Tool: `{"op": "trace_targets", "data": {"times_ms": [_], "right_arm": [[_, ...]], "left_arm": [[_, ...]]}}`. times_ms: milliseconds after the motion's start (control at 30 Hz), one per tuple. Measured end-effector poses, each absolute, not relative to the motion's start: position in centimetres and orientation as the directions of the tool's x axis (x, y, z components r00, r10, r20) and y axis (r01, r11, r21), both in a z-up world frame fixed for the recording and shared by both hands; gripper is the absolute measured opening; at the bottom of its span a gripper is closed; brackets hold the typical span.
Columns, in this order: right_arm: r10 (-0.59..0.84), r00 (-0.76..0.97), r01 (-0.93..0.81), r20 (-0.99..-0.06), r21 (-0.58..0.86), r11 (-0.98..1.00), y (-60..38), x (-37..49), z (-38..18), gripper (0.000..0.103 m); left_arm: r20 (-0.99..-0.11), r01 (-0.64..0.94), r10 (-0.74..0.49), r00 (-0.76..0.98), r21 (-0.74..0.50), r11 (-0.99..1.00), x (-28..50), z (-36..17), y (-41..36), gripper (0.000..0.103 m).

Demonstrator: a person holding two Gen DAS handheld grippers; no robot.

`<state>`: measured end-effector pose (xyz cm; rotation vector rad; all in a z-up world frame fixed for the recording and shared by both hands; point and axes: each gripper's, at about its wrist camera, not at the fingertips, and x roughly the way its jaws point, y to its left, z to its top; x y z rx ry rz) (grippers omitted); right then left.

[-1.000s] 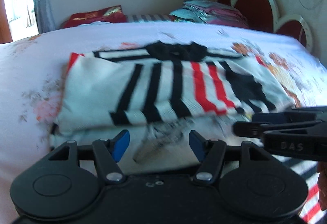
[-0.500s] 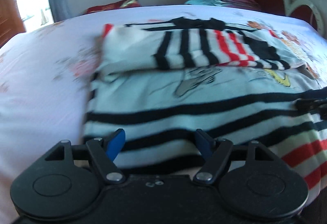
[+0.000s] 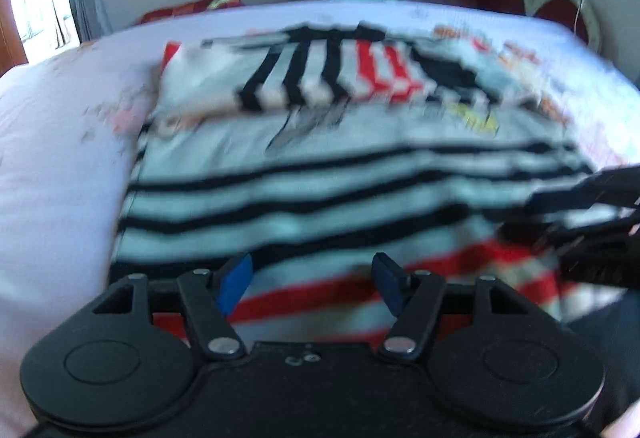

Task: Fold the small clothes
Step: 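Move both open tools to the black hem band of the sweater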

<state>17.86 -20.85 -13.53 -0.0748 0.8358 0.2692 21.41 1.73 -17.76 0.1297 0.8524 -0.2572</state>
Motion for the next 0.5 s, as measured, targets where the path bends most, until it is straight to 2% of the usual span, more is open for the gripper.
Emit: {"op": "trace_targets", "data": {"times_ms": [267, 400, 500], "right_arm": [[0.062, 0.654, -0.102, -0.754, -0.007, 0.995, -23.2, 14.7, -13.0, 0.043], [0.089, 0.699, -0.068, -0.71, 0.058, 0.996, -22.8, 12.1, -11.8, 0.043], [0.078, 0.657, -0.058, -0.75, 0.053, 0.997, -22.0, 11.1, -12.6, 0.043]], "left_arm": [[-0.748, 0.244, -0.177, 0.64, -0.02, 0.97, 17.8, -17.5, 5.9, 0.067], [-0.75, 0.217, -0.168, 0.64, -0.034, 0.976, 16.6, -17.1, 6.7, 0.067], [-0.752, 0.201, -0.17, 0.637, -0.051, 0.978, 16.2, -16.9, 7.1, 0.067]]}}
